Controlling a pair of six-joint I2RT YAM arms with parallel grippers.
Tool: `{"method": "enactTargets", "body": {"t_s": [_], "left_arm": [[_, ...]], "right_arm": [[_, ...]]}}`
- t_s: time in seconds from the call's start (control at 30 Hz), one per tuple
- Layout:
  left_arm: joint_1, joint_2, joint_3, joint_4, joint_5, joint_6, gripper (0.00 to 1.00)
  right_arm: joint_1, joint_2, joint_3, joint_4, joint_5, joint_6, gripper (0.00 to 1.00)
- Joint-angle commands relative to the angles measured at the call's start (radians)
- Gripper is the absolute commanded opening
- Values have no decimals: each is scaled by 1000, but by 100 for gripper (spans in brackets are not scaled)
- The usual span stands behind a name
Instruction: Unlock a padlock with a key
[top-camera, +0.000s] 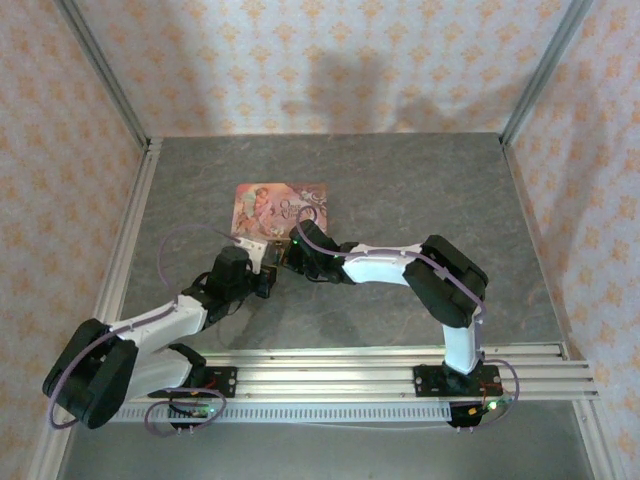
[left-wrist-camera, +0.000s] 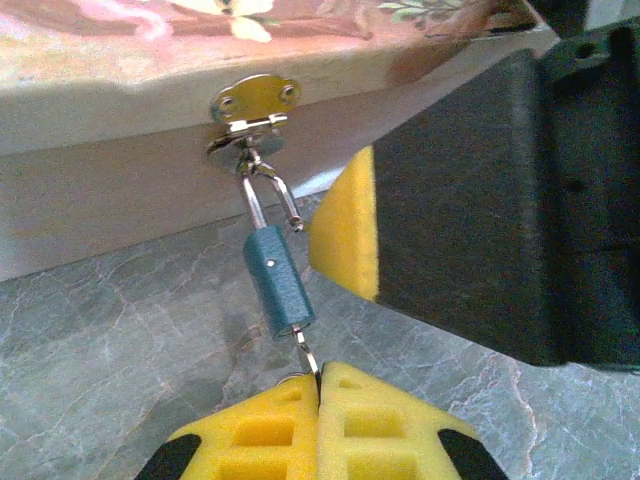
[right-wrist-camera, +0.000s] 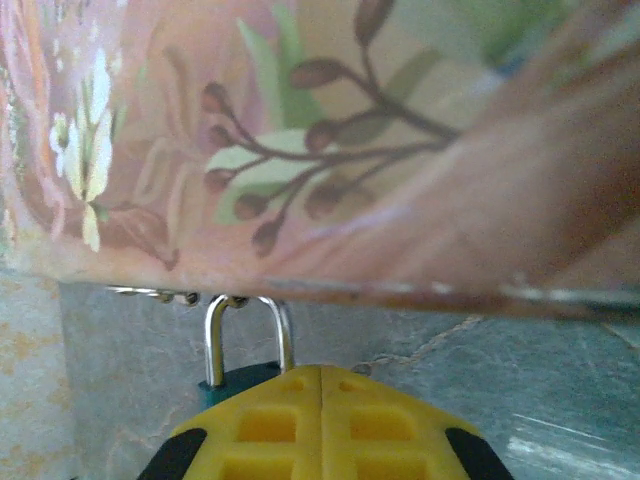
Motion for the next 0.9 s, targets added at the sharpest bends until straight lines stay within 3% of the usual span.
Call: {"method": "enactTargets", "body": {"t_s": [0.0, 0.13, 0.37, 0.47, 0.67, 0.87], "left_arm": [[-37, -23, 14, -40, -109, 45, 0], [-40, -21, -3, -12, -126, 18, 0], [-31, 13, -44, 68, -84, -61, 0], [-18, 15, -52, 82, -65, -82, 0], [26, -6, -63, 87, -3, -104, 0], [37, -11, -63, 106, 53, -124, 0]], "right_arm": [[2, -27, 11, -114, 30, -11, 0], [2, -46, -11, -94, 45, -6, 0], [-1, -98, -106, 31, 54, 53, 28], [-1, -107, -122, 40, 54, 74, 35], [-1, -126, -138, 54, 56, 80, 42], [1, -101, -119, 78, 7, 84, 43]]}}
